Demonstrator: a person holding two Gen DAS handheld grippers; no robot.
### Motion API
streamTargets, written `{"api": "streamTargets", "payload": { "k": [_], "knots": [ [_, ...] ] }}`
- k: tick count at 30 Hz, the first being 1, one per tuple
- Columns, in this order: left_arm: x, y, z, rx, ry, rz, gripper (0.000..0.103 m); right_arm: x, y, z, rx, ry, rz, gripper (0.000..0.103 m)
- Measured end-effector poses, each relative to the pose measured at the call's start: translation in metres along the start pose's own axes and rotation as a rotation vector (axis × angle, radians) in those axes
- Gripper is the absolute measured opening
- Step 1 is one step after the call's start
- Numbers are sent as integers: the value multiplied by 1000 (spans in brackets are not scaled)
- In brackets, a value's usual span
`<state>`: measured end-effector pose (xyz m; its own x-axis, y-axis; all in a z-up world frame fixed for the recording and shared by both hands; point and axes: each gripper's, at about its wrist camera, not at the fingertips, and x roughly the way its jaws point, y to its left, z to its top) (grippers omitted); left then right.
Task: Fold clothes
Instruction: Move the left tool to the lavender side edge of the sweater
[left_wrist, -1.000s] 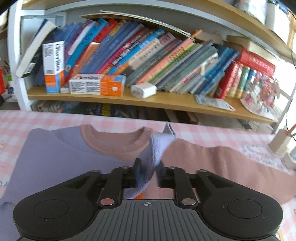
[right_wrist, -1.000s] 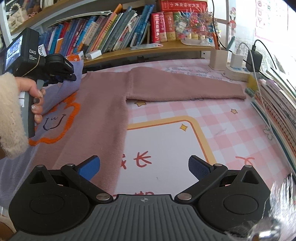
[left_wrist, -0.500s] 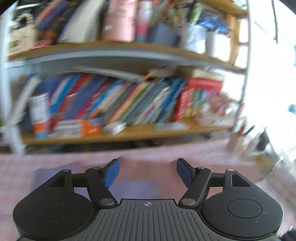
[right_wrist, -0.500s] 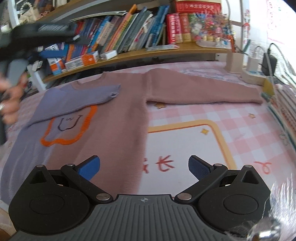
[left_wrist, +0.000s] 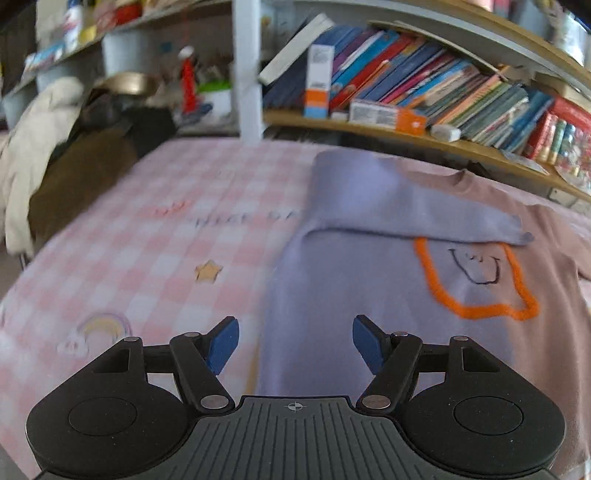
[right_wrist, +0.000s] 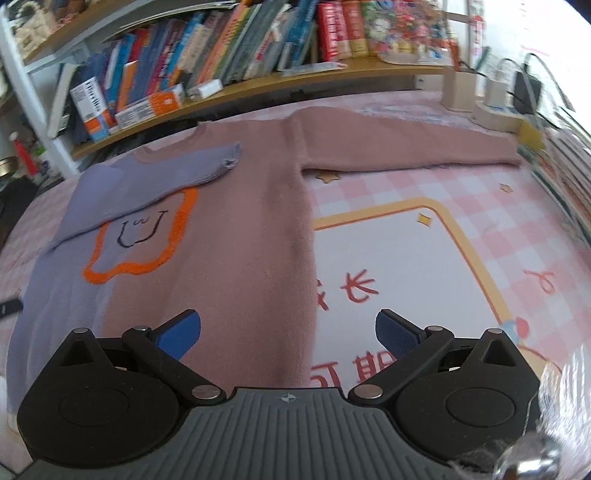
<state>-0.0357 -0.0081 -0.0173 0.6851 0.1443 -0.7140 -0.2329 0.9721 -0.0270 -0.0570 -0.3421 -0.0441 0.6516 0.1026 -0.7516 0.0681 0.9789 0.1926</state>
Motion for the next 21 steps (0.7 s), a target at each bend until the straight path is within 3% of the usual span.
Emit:
{"api": "streamTargets", "payload": {
  "k": [3, 10, 13, 18, 20, 21],
  "knots": [
    [4, 10, -4, -22, 22, -28, 70, -3, 5, -6, 9, 15, -27, 99],
    [15, 31, -7, -53, 36, -61, 66, -11, 11, -16, 30, 28, -81, 72],
    [22, 32, -6, -55, 42, -88, 52, -12, 10, -18, 48, 40, -101, 64],
    [30, 35, -4, -70, 49, -128, 46, -8, 10, -21, 74, 78, -109, 43],
    [31, 36, -4, -72, 49, -141, 37, -7, 11, -22, 82, 87, -113, 36],
    [31, 36, -4, -73, 48, -146, 25, -6, 12, -21, 79, 87, -118, 34]
  ]
}}
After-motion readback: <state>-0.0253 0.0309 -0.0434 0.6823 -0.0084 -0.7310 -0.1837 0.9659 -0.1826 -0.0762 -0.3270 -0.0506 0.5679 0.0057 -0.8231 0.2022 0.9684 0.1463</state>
